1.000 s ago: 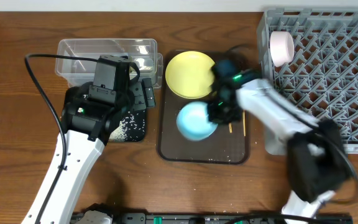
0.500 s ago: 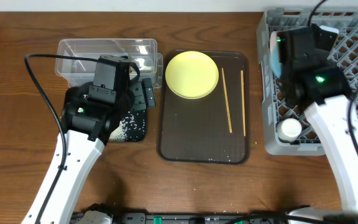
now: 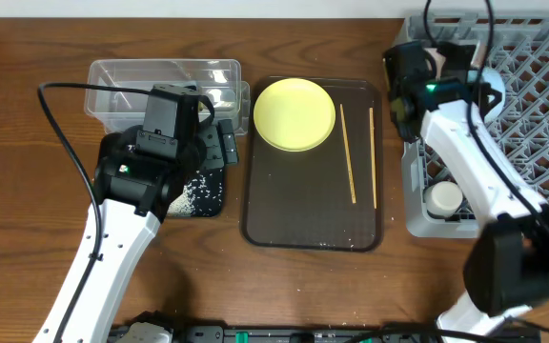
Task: Sort waste into correct bins and load items into the dishwasher rack
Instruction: 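Carry light-blue bowl with right gripper to dish rack, then lower light-blue bowl into rack slots with right gripper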
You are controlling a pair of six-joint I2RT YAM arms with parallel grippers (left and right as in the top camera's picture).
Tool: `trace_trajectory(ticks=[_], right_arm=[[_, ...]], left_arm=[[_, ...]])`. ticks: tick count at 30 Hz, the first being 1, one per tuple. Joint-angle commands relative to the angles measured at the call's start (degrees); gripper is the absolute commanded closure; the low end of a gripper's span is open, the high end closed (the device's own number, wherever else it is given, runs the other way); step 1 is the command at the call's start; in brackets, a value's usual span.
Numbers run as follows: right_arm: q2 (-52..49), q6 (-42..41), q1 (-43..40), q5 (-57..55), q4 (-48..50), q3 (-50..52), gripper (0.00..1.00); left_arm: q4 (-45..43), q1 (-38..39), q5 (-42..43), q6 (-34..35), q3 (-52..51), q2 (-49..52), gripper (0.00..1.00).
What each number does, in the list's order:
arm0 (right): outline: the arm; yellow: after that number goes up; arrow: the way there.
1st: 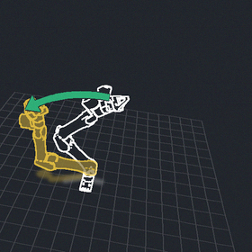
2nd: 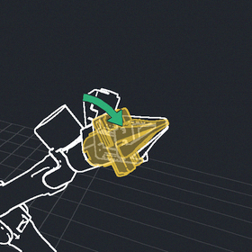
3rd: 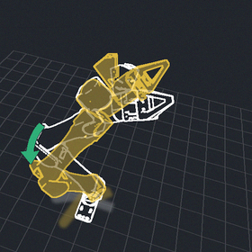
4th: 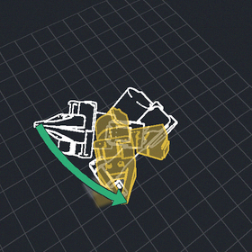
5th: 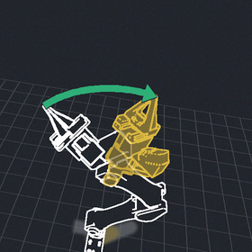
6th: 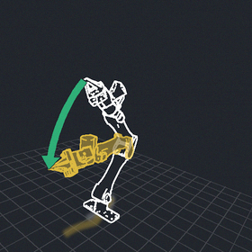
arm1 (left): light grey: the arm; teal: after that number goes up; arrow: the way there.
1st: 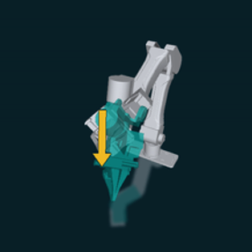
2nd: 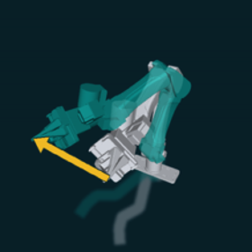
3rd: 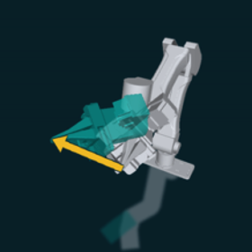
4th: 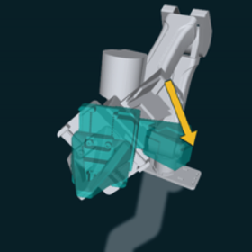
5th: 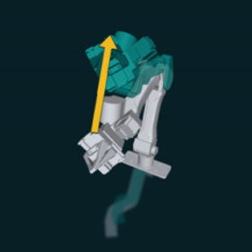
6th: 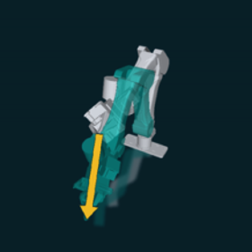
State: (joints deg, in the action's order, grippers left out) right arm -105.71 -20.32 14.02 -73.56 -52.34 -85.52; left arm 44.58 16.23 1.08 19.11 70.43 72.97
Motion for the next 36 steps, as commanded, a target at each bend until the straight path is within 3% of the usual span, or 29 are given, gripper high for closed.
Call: trace_trajectory(ticks=[1,13,23,26,30,33,36], right_arm=[[-3.7,0.2,-1.6,-3.7,0.8,0.2,0.99],[-9.0,0.2,-2.0,-2.1,3.8,0.2,0.99],[-9.0,0.2,0.7,12.5,0.3,0.2,0.95],[-9.0,0.2,0.7,15.9,0.1,0.2,0.78],[-8.9,0.2,0.8,20.1,-0.7,0.2,0.48],[-8.4,0.2,1.1,24.2,-0.8,0.0,0.12],[-6.4,0.2,1.6,30.1,-2.4,-1.6,0.01]], left_arm=[[0.0,-0.3,-0.7,-0.2,-0.1,0.1,0.09],[0.0,-0.3,-0.7,-0.2,-0.1,0.1,0.09],[0.0,-0.3,-0.7,-0.2,-0.1,0.1,0.09],[0.0,-0.3,-0.7,-0.2,-0.1,0.1,0.08],[0.0,-0.3,-0.7,-0.2,-0.1,0.1,0.09],[0.0,-0.3,-0.7,-0.2,-0.1,0.1,0.09],[0.0,-0.3,-0.7,-0.2,-0.1,0.1,0.08]])
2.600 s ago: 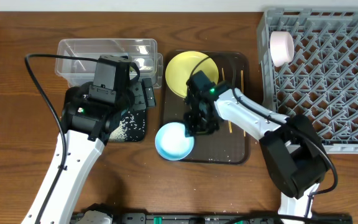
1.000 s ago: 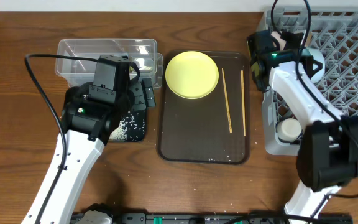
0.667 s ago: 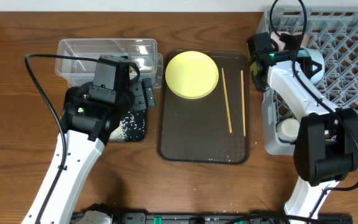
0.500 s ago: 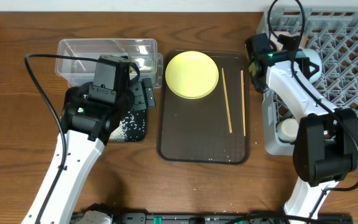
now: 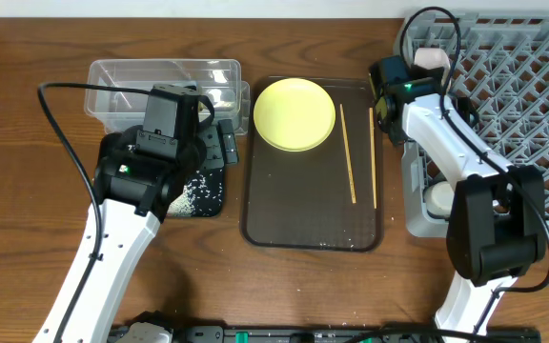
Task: Sort waste into correct bins and load items into the dishwasher rack
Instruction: 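Lower light-blue bowl into rack slots with right gripper, then reach right gripper to yellow plate edge and grasp it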
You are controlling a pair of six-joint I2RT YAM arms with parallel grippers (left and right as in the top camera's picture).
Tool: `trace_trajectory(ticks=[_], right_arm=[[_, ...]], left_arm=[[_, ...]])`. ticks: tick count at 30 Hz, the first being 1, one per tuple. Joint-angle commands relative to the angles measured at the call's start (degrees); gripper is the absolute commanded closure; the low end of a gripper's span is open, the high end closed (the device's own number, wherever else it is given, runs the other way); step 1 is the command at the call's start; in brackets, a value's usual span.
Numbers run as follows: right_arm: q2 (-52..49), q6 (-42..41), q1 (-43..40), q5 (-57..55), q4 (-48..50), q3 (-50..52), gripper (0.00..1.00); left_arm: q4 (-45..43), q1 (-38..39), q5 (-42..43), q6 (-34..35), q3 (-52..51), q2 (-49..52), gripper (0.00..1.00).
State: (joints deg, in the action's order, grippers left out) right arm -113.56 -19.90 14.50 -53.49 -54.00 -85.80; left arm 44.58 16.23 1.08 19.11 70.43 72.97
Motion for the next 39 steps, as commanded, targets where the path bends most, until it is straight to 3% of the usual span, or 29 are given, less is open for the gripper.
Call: trace_trajectory(ticks=[1,8,13,17,24,31,39], right_arm=[[2.3,-0.2,1.3,11.9,-1.4,-2.1,0.01],[10.2,-0.2,2.4,33.3,-3.4,-9.9,0.01],[12.2,-0.2,2.5,49.4,5.4,-9.9,0.01],[9.0,-2.2,3.8,52.9,10.6,-7.8,0.01],[-1.7,-12.9,8.5,52.9,11.8,-7.0,0.40],[-7.8,-18.4,9.1,52.9,10.8,-7.0,0.54],[-10.9,-18.9,9.2,52.9,9.3,-7.0,0.63]], left_arm=[[0.0,-0.3,-0.7,-0.2,-0.1,0.1,0.08],[0.0,-0.3,-0.7,-0.2,-0.1,0.1,0.08],[0.0,-0.3,-0.7,-0.2,-0.1,0.1,0.08],[0.0,-0.3,-0.7,-0.2,-0.1,0.1,0.08],[0.0,-0.3,-0.7,-0.1,-0.1,0.1,0.08],[0.0,-0.3,-0.7,-0.2,-0.1,0.1,0.08],[0.0,-0.3,-0.7,-0.2,-0.1,0.1,0.08]])
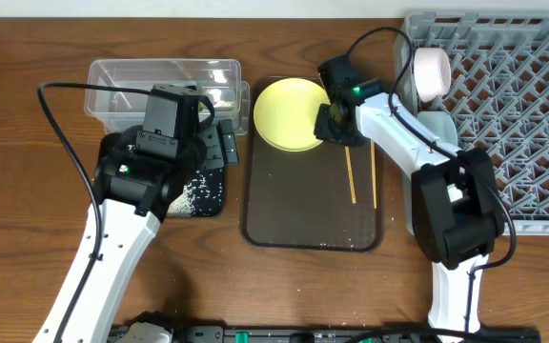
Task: Sort waste into correct bins and load items into the dishwasher rack
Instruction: 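Reach right gripper to yellow plate edge and grasp it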
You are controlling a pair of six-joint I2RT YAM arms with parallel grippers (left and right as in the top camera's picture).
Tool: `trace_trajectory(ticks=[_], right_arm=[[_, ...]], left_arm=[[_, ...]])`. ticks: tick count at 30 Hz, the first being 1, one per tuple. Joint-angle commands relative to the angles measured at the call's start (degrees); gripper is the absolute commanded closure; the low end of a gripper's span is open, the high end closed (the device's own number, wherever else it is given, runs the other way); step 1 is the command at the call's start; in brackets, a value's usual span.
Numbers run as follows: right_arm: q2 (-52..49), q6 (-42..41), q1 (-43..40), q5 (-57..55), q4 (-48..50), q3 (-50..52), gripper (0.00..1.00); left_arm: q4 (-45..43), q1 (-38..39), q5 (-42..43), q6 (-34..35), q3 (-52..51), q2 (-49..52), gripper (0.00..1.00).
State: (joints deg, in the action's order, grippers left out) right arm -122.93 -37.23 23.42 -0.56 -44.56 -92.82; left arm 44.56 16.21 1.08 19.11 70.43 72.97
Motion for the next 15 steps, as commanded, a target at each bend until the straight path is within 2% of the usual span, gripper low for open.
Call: trace_trajectory(ticks=[1,7,9,10,15], right_arm=[[-1.9,-1.5,0.3,0.0,-0.2,0.0,0.67],[-3.5,-1.6,0.8,0.0,-0.5,0.0,0.75],[-3.5,-1.5,0.8,0.0,-0.5,0.0,0.88],[-3.5,-1.5,0.8,0.0,-0.5,0.0,0.99],[-3.3,-0.7,0.6,-0.2,-0.4,0.0,0.99]], left_arm=[[0.0,-0.2,-0.7,-0.2,-0.1,0.1,0.08],[0.0,-0.2,-0.7,-0.2,-0.1,0.1,0.08],[0.0,-0.2,-0.7,-0.2,-0.1,0.1,0.08],[0.0,-0.2,-0.7,-0.2,-0.1,0.1,0.08],[0.0,-0.2,-0.7,-0.2,-0.1,0.1,0.08]])
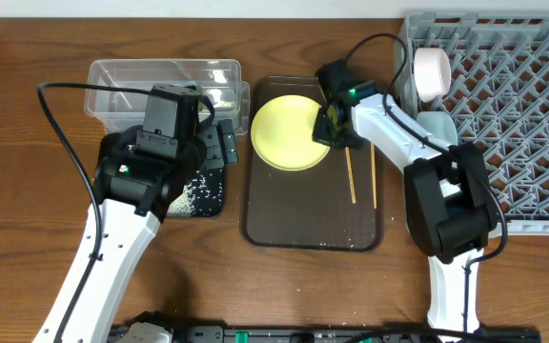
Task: Sort waste into correct bins and load items into the dishwasher rack
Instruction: 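Reach right gripper to yellow plate edge and grasp it, then lift yellow plate with right gripper and carry to rack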
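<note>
A yellow plate (287,133) lies at the back of the dark brown tray (308,224). My right gripper (332,122) sits at the plate's right rim and looks shut on it. Two chopsticks (350,176) lie lengthwise on the tray's right half, just in front of that gripper. The grey dishwasher rack (513,124) stands at the right with a pink cup (433,71) in its near-left corner. My left gripper (223,145) hovers open with nothing in it, over the far edge of a black container (198,195) flecked with rice.
A clear plastic container (151,81) stands at the back left, behind the left arm. The right arm's forearm and base (446,210) cover the rack's left compartment. Bare wooden table (27,210) surrounds the tray.
The right gripper stayed at the plate's right rim. The plate now lies a little further left and toward the front of the tray. The left arm is unchanged.
The right gripper was first over the rack's left edge beside the pink cup. It then stood at the tray's right border, then at the yellow plate's right rim. Now the plate has shifted with it. The left arm stayed over the black container throughout.
</note>
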You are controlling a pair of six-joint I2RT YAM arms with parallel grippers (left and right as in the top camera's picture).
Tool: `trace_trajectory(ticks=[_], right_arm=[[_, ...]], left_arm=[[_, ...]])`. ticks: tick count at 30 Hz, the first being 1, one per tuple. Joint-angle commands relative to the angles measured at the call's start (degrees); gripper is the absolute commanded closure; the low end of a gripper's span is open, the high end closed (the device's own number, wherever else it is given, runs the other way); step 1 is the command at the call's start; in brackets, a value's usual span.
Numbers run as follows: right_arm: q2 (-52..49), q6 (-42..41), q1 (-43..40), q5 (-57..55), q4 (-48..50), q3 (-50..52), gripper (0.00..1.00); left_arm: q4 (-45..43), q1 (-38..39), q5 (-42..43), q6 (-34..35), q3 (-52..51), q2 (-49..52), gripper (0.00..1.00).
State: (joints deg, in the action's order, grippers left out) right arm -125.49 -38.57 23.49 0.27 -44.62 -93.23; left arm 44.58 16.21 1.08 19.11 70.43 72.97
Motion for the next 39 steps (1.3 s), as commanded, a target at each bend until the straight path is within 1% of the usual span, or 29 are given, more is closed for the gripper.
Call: trace_trajectory(ticks=[1,4,8,11,14,17,19,20,22,25,30,36,39], right_arm=[[-0.4,1.7,0.3,-1.3,-0.4,0.1,0.99],[2.3,5.5,-1.5,-2.0,-1.1,-1.4,0.99],[9.1,7.7,-4.9,-6.7,-5.0,-4.7,0.99],[16.6,14.8,-8.1,-12.1,-6.1,-7.3,0.99],[24.0,17.7,-11.0,-22.3,-5.4,-8.2,0.99],[30.0,18.1,-14.0,-34.9,-4.4,-8.2,0.99],[32.6,22.5,-16.1,-40.9,-2.9,-8.2,0.99],[33.3,27.5,-17.3,-43.0,-1.7,-8.2,0.99],[33.4,36.4,-19.5,-46.4,0.1,-8.2,0.99],[31.9,41.6,-22.4,-49.1,0.7,-8.2,0.99],[27.7,44.7,-26.3,-49.5,1.6,-8.2,0.99],[20.9,49.8,-27.3,-49.6,4.8,-8.2,0.99],[18.2,50.8,-27.7,-49.5,6.8,-8.2,0.99]], left_arm=[[0.0,-0.2,-0.7,-0.2,-0.1,0.1,0.08],[0.0,-0.2,-0.7,-0.2,-0.1,0.1,0.08],[0.0,-0.2,-0.7,-0.2,-0.1,0.1,0.08],[0.0,-0.2,-0.7,-0.2,-0.1,0.1,0.08],[0.0,-0.2,-0.7,-0.2,-0.1,0.1,0.08],[0.0,-0.2,-0.7,-0.2,-0.1,0.1,0.08],[0.0,-0.2,-0.7,-0.2,-0.1,0.1,0.08],[0.0,-0.2,-0.7,-0.2,-0.1,0.1,0.08],[0.0,-0.2,-0.7,-0.2,-0.1,0.1,0.08],[0.0,-0.2,-0.7,-0.2,-0.1,0.1,0.08],[0.0,-0.2,-0.7,-0.2,-0.1,0.1,0.08],[0.0,-0.2,-0.7,-0.2,-0.1,0.1,0.08],[0.0,-0.2,-0.7,-0.2,-0.1,0.1,0.08]])
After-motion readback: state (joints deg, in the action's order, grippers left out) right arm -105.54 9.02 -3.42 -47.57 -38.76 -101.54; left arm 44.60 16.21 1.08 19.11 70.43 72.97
